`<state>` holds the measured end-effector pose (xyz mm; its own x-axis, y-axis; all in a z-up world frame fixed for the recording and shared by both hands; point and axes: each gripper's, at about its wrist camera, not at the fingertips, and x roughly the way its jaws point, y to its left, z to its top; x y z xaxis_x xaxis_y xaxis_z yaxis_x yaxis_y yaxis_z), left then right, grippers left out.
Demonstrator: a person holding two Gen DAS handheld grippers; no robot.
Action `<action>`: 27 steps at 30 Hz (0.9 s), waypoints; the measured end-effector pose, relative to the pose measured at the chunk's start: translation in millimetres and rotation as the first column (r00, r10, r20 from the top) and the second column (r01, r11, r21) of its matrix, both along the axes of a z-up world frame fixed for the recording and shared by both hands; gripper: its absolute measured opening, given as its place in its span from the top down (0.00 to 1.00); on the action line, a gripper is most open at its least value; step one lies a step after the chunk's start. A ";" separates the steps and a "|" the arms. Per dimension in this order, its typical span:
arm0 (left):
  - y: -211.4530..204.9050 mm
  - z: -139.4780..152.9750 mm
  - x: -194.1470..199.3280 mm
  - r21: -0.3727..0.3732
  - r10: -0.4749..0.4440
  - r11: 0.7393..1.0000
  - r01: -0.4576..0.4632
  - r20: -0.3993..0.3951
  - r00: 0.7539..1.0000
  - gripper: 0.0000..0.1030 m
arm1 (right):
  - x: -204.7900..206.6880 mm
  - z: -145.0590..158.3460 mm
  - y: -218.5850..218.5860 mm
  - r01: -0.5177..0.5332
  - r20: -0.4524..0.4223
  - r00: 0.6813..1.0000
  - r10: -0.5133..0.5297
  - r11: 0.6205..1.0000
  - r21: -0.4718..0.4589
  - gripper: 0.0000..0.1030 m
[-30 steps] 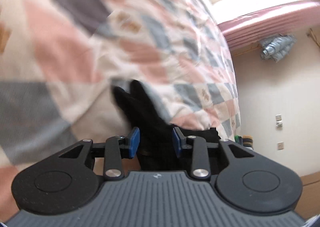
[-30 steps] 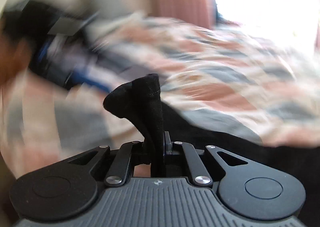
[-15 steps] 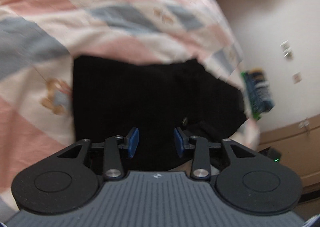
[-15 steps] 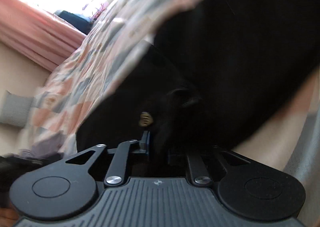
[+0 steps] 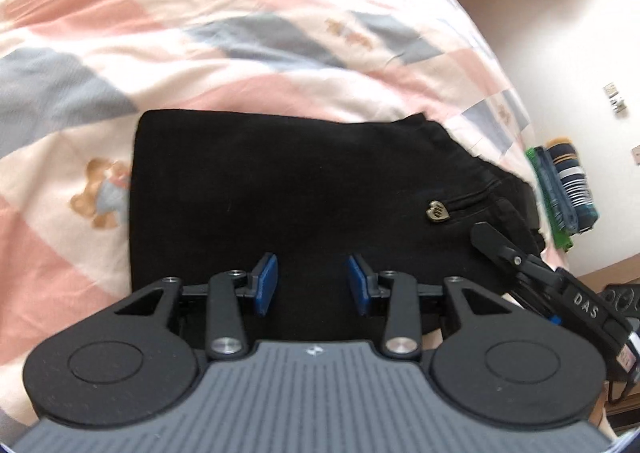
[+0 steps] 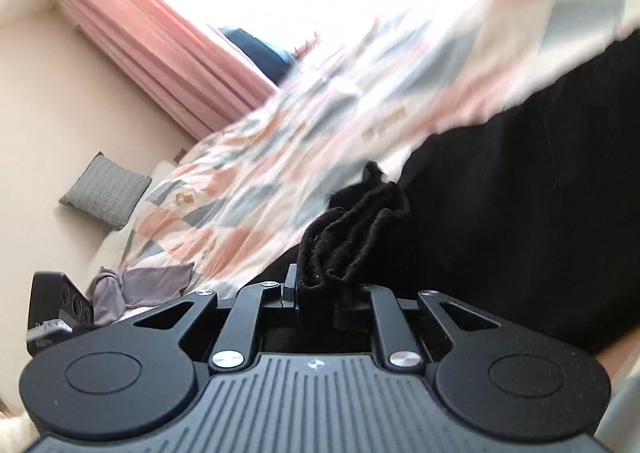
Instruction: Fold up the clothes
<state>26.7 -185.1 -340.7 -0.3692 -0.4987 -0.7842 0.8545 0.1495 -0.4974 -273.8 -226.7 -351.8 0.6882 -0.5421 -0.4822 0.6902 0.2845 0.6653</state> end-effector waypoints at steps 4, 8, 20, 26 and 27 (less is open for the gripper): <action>-7.5 -10.3 -15.5 -0.002 -0.038 0.999 0.038 0.029 0.999 0.64 | -14.1 -48.4 -6.7 0.090 -0.060 0.995 -0.082 0.986 0.139 0.88; -9.8 -16.1 -25.2 0.016 -0.060 0.998 0.059 0.093 0.994 0.63 | -12.5 -48.1 10.0 0.096 -0.092 0.992 -0.086 0.989 0.111 0.87; -32.7 12.8 -23.9 -0.074 -0.129 0.986 0.149 0.231 0.964 0.77 | 23.8 15.2 35.6 0.071 -0.407 0.904 -0.129 0.986 -0.154 0.70; -72.8 -16.9 -37.0 -0.060 -0.237 0.962 0.266 0.303 0.923 0.87 | 52.5 -33.6 35.2 -0.031 -0.544 0.839 -0.001 0.998 -0.050 1.00; -78.8 -23.0 -37.4 -0.049 -0.257 0.957 0.286 0.317 0.913 0.91 | 52.1 -39.9 31.7 -0.013 -0.525 0.851 -0.010 0.999 -0.040 1.00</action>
<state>-10.7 -263.9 -363.7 -0.2516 -0.4887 -0.8354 0.9677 -0.1437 -0.2073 -221.7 -195.0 -391.7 0.3390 -0.5681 -0.7499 0.9332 0.3041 0.1915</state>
